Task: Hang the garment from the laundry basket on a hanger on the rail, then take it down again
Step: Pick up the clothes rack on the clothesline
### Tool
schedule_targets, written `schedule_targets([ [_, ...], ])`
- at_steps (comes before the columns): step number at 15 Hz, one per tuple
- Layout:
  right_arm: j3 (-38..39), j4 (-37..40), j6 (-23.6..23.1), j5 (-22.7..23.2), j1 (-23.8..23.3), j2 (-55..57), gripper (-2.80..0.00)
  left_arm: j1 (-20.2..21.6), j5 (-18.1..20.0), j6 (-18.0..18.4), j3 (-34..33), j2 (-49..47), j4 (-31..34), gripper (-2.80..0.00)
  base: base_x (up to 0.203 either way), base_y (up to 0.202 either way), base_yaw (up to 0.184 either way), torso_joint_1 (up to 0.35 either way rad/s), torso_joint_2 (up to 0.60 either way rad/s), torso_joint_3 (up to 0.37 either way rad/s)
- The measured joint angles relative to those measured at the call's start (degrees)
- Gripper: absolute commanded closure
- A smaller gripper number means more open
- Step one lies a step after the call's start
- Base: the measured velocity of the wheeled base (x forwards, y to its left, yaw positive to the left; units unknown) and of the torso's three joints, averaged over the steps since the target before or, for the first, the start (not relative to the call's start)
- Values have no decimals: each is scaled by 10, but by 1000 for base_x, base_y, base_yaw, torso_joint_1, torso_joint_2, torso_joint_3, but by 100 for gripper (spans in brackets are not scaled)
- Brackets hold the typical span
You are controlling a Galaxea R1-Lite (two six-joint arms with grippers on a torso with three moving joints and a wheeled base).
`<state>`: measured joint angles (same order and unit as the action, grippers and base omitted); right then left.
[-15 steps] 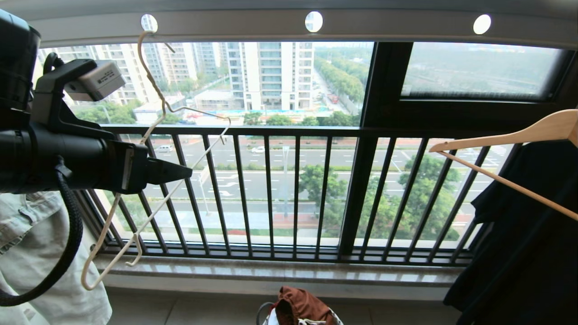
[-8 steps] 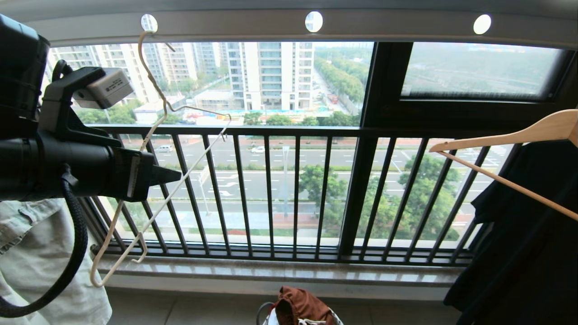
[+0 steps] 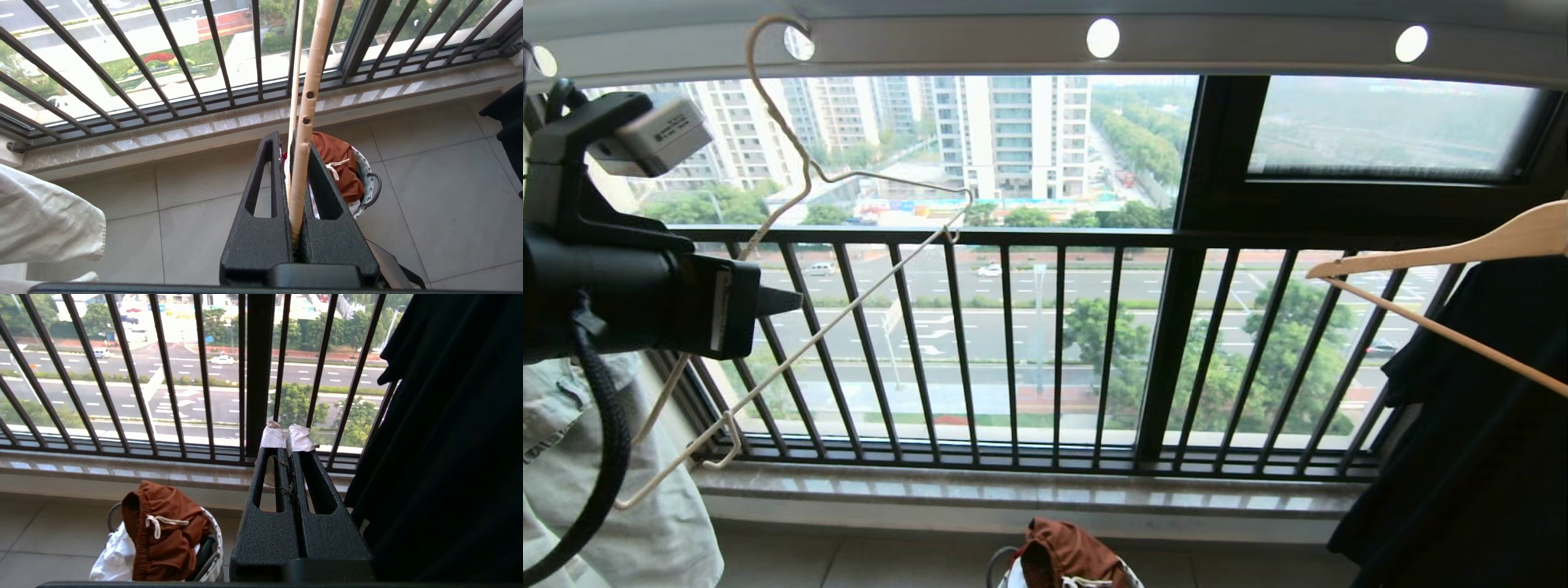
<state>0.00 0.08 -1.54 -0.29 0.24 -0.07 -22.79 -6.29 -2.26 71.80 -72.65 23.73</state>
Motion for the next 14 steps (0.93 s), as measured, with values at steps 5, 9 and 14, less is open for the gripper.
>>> schedule_targets([
  [5, 0, 0, 0, 0, 0, 0, 0, 0, -27, 1, 1, 26, 0, 0, 0, 0, 0, 0, 0, 0],
  [9, 0, 0, 0, 0, 0, 0, 0, 0, -34, 0, 1, 57, 1, 0, 0, 0, 0, 0, 0, 0],
  [14, 0, 0, 0, 0, 0, 0, 0, -1, -12, -1, -67, 114, 4, 0, 0, 0, 0, 0, 0, 0],
])
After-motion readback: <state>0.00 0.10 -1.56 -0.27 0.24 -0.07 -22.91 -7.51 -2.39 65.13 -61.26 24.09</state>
